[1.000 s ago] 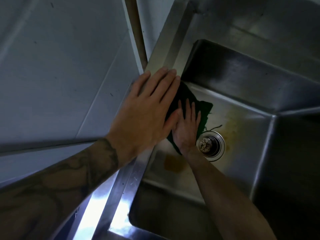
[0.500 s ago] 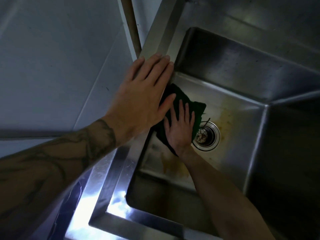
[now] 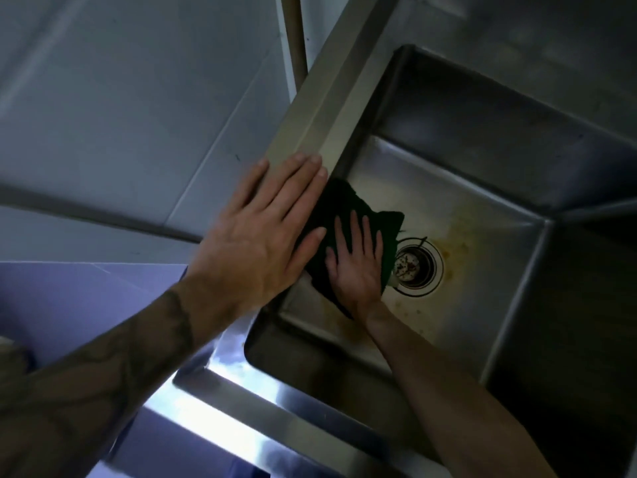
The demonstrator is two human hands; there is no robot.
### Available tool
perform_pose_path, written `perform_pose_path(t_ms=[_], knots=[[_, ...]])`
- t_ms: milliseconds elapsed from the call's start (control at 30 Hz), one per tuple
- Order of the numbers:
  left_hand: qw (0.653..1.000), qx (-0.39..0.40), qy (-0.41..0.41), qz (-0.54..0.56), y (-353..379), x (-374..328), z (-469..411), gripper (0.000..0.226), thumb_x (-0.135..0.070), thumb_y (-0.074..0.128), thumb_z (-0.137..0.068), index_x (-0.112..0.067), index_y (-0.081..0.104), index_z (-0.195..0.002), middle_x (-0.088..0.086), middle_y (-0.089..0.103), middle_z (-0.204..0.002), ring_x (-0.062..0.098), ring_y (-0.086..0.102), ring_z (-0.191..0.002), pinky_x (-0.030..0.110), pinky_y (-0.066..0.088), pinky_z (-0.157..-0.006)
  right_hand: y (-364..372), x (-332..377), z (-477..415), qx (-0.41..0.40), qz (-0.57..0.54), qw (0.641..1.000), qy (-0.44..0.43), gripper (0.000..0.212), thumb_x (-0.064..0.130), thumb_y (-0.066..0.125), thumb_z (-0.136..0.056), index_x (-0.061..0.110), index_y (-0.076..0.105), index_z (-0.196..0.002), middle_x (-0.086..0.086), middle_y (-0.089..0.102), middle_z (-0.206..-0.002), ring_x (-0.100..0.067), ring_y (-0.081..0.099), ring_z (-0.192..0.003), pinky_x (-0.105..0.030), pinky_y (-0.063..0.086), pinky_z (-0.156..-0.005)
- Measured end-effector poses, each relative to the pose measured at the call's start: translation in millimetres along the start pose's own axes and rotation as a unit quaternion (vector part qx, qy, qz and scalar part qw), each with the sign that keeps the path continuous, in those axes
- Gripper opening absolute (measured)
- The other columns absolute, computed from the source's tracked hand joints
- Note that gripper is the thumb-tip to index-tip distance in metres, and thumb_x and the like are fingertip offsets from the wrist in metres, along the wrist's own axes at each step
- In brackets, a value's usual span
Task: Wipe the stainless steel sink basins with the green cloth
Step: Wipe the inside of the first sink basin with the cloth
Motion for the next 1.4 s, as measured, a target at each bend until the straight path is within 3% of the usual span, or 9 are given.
perform_pose_path(t_ms=[167,267,400,467,667,900,1167,1400], knots=[[1.0,-0.003,-0.01,-0.025,1,-3,3,0.067,-0.048,0.026,-0.115,-0.008,0.025,-0.168,0.011,0.028,-0.174,0.027,0.025,-0.163,0.053,0.022,-0.131,3,-42,79,0.041,0.013,0.982,-0.184,0.063,0.038,0.045,-0.106,0.02,0.031,-0.164,-0.009,0.02,-0.173,-0.032,0.016,-0.161,-0.059,0.022,-0.125],[0.999,-0.006,-0.014,-0.029,2,-3,3,0.069,-0.051,0.026,-0.114,-0.007,0.026,-0.167,0.012,0.029,-0.174,0.027,0.025,-0.163,0.054,0.023,-0.13,3,-52,95,0.041,0.012,0.983,-0.177,0.063,0.041,0.046,-0.106,0.021,0.033,-0.163,-0.009,0.021,-0.173,-0.032,0.015,-0.161,-0.06,0.024,-0.124],[0.999,0.003,-0.007,-0.041,4,-3,3,0.075,-0.058,0.024,-0.113,-0.007,0.023,-0.168,0.013,0.027,-0.175,0.028,0.021,-0.164,0.054,0.02,-0.131,14,0,56,0.047,0.004,0.989,-0.138,0.066,0.053,0.036,-0.108,0.022,0.026,-0.165,-0.009,0.016,-0.174,-0.031,0.007,-0.162,-0.056,0.009,-0.13],[0.999,0.012,-0.004,-0.046,5,-3,4,0.077,-0.059,0.021,-0.113,-0.007,0.02,-0.169,0.013,0.024,-0.175,0.027,0.019,-0.164,0.054,0.018,-0.132,17,14,46,0.055,-0.005,0.988,-0.143,0.065,0.052,0.035,-0.11,0.02,0.026,-0.165,-0.01,0.018,-0.174,-0.031,0.008,-0.162,-0.056,0.011,-0.129],[0.999,0.0,-0.001,-0.04,6,-1,4,0.075,-0.057,0.022,-0.113,-0.007,0.022,-0.168,0.013,0.025,-0.175,0.028,0.022,-0.164,0.054,0.019,-0.131,16,-44,98,0.053,0.046,0.959,-0.275,0.062,0.043,0.04,-0.109,0.023,0.026,-0.165,-0.009,0.02,-0.173,-0.029,0.012,-0.162,-0.053,0.014,-0.13],[0.999,-0.005,0.008,-0.038,7,-1,2,0.075,-0.057,0.023,-0.113,-0.005,0.025,-0.167,0.016,0.029,-0.173,0.031,0.025,-0.162,0.056,0.022,-0.13,24,10,65,0.061,0.018,0.971,-0.233,0.06,0.048,0.035,-0.111,0.022,0.028,-0.165,-0.012,0.022,-0.173,-0.032,0.01,-0.162,-0.057,0.013,-0.129],[0.999,-0.026,0.006,-0.039,10,1,4,0.075,-0.057,0.031,-0.112,-0.005,0.027,-0.166,0.015,0.031,-0.173,0.03,0.028,-0.161,0.056,0.023,-0.129,5,-90,128,0.093,0.085,0.951,-0.283,0.061,0.049,0.023,-0.111,0.027,0.015,-0.168,-0.008,0.013,-0.175,-0.028,0.009,-0.162,-0.054,0.016,-0.128],[0.999,-0.02,0.006,-0.044,9,0,3,0.075,-0.057,0.03,-0.112,-0.005,0.026,-0.167,0.015,0.031,-0.173,0.03,0.027,-0.162,0.056,0.023,-0.13,6,-44,97,0.067,0.035,0.982,-0.173,0.062,0.047,0.038,-0.109,0.024,0.027,-0.165,-0.009,0.02,-0.173,-0.029,0.016,-0.161,-0.054,0.018,-0.128]])
Point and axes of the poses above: each hand's wrist, its own z-axis away from the middle knuckle, its own y-axis out of the palm, x = y × z, the point moved 3 cm from there along -z, towards the middle knuckle
